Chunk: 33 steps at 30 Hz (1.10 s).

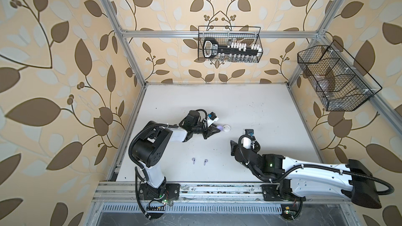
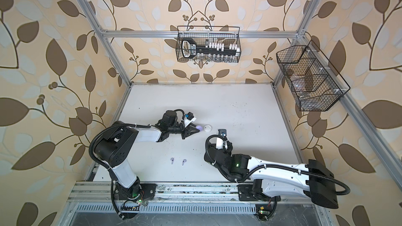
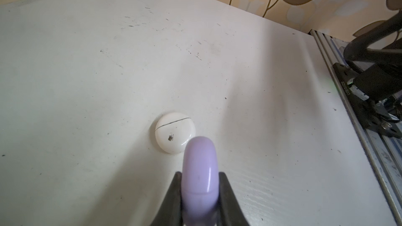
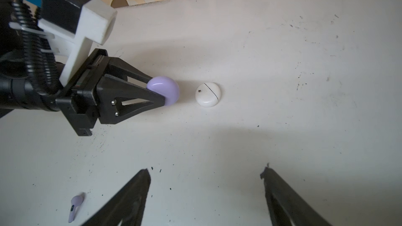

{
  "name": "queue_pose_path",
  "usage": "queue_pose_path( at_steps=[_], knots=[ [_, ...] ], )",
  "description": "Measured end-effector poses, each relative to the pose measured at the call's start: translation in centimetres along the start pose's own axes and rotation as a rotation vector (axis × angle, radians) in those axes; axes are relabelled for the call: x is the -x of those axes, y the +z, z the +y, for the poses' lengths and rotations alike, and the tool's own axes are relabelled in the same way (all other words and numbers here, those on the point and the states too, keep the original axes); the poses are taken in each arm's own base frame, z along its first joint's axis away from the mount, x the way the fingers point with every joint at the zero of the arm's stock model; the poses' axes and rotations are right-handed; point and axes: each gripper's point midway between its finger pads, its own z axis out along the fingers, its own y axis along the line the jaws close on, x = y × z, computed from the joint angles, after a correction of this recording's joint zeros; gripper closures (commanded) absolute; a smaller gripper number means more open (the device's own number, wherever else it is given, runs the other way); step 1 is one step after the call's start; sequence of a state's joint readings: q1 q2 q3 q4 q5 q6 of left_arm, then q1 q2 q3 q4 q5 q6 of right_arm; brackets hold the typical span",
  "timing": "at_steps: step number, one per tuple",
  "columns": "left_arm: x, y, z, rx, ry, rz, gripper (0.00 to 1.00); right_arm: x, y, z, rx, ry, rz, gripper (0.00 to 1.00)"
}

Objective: Insert the wireless bluetooth earbuds into the charging case
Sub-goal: 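Carry the lavender case toward the white case with the left gripper while right withdraws, then bring the right gripper to the lavender case lid and grip it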

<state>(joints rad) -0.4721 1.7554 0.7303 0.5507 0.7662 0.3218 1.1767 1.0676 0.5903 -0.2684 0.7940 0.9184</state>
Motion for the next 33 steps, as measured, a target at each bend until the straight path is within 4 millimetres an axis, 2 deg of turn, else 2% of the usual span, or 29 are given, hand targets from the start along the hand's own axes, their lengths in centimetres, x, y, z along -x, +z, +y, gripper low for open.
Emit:
queue_pose_path(
  at_steps=[8, 15, 24, 33],
  knots=[
    [-1.0, -0.2, -0.6, -0.003, 0.070, -0.007, 0.98, -1.3, 2.4, 1.5, 0.059, 0.059, 0.132, 0.19],
    [-0.6, -0.3, -1.2, -0.036, 0.141, -0.032, 1.00, -1.0, 3.7, 2.6, 0.104, 0.147, 0.197, 0.24],
    [-2.6, -0.7, -2.8, -0.089, 0.210, -0.015, 0.99, -1.6, 5.0, 3.4, 0.137, 0.225, 0.241, 0.49],
    [-2.6, -0.8, -3.4, -0.123, 0.250, -0.026, 1.00, -3.0, 6.5, 4.0, 0.150, 0.249, 0.287, 0.55]
  ],
)
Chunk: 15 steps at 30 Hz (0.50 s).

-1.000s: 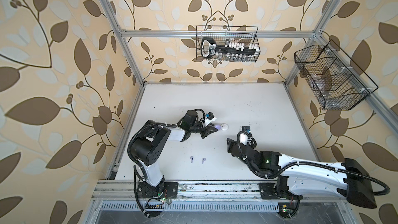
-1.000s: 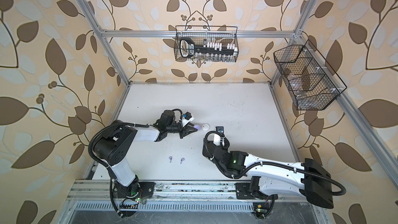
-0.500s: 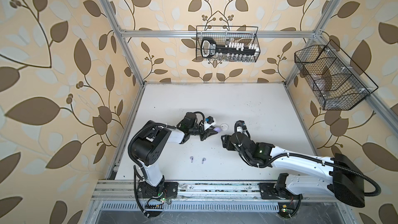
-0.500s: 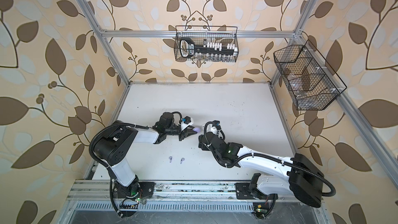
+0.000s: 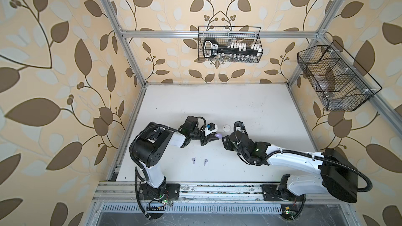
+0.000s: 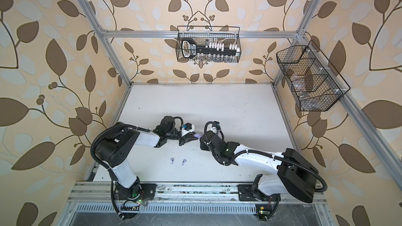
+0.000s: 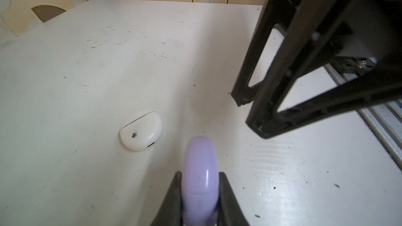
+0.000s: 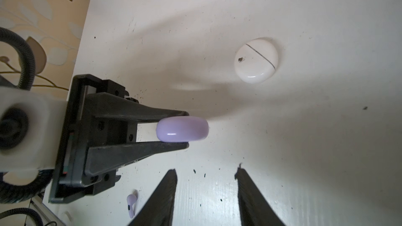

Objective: Insert the wireless bluetooth earbuds into the charging case
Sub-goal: 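Bring the right gripper to the lavender case lid and grip it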

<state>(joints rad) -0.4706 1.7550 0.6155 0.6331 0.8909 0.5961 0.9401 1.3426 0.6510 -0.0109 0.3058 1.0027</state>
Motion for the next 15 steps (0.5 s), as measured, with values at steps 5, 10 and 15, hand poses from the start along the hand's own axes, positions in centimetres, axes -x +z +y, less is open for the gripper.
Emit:
queue_pose_path(
  at_steps=[5, 10, 15],
  knots=[
    [-0.2, 0.0, -0.5, -0.026, 0.004, 0.004, 1.00, -0.4, 0.7, 0.3, 0.014, 0.007, 0.017, 0.59],
    [-0.3, 0.0, -0.7, -0.036, 0.004, 0.009, 1.00, -0.8, 1.4, 0.4, 0.016, 0.009, 0.033, 0.64],
    [-0.4, 0.0, -0.7, -0.039, 0.012, 0.013, 1.00, -1.1, 1.7, 0.5, 0.022, 0.010, 0.044, 0.68]
  ],
)
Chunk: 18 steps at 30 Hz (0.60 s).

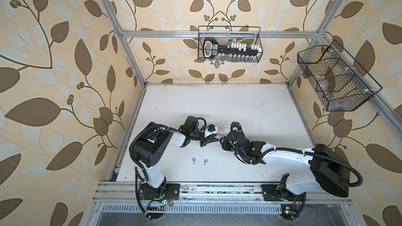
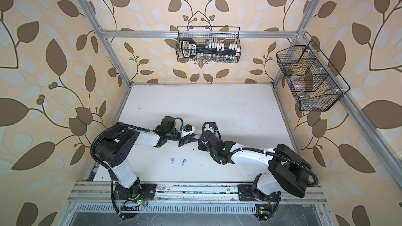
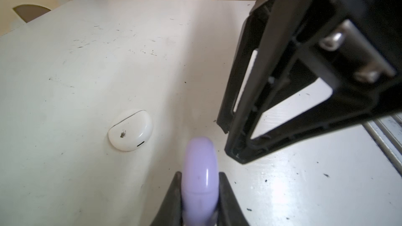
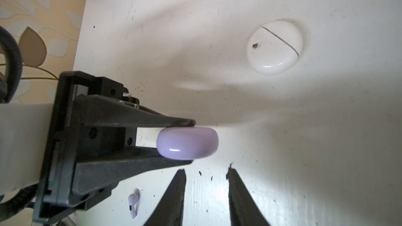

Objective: Insert the wireless bluetooth earbuds into the charging case
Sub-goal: 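Bring the right gripper to the lavender case lid and grip it, then swing the lavender case lid open with the right gripper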

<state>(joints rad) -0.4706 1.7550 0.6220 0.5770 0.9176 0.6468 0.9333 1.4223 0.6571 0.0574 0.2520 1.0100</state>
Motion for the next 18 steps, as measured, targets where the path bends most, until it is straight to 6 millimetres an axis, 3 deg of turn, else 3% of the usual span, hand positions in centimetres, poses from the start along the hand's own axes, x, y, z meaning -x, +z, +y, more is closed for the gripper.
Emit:
queue_pose_path(
  at_steps=[18],
  knots=[
    [-0.1, 0.0, 0.1, -0.001, -0.004, 0.011, 1.00, -0.2, 1.4, 0.4, 0.031, 0.021, 0.028, 0.71]
  ],
)
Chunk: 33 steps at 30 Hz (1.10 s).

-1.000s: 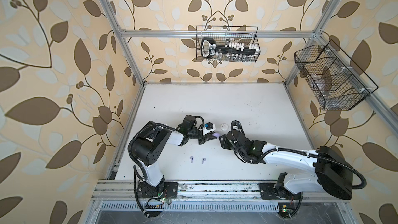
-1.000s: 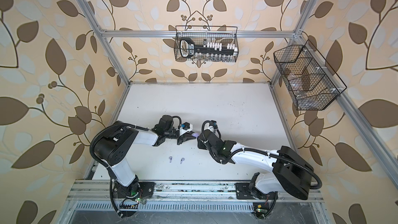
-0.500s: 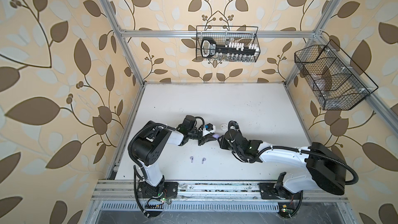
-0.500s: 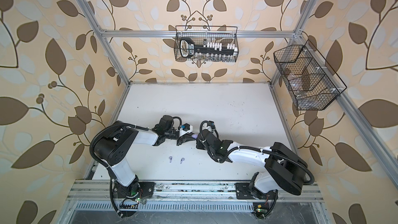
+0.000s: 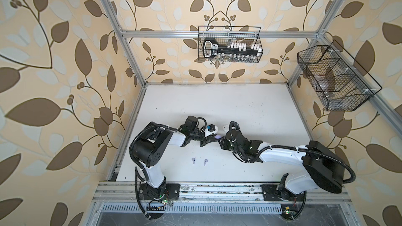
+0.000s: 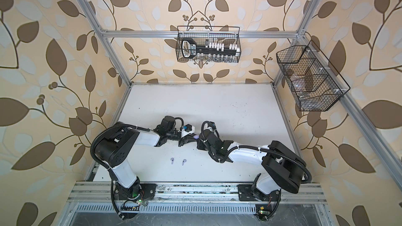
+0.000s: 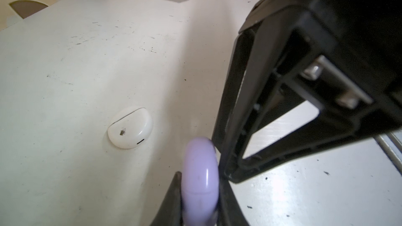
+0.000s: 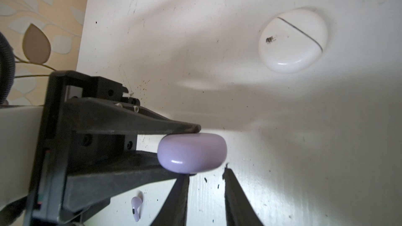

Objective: Insert the wireless bluetooth earbuds into the charging case
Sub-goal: 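Swing the lavender case lid open with the right gripper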

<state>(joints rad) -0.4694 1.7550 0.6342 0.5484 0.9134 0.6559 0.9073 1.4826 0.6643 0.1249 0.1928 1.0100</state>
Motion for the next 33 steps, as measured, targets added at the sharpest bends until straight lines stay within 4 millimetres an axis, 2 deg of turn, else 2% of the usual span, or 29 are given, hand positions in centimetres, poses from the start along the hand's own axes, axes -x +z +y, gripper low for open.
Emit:
queue_pose_path(
  at_steps=[22, 33],
  knots=[
    [0.0, -0.1, 0.8, 0.030, 0.004, 0.010, 1.00, 1.3, 0.2, -0.8, -0.007, 0.030, -0.008, 0.72],
    [-0.2, -0.1, 0.5, 0.020, -0.008, 0.015, 1.00, 2.3, 0.2, -1.3, -0.018, 0.044, -0.034, 0.72]
  ],
)
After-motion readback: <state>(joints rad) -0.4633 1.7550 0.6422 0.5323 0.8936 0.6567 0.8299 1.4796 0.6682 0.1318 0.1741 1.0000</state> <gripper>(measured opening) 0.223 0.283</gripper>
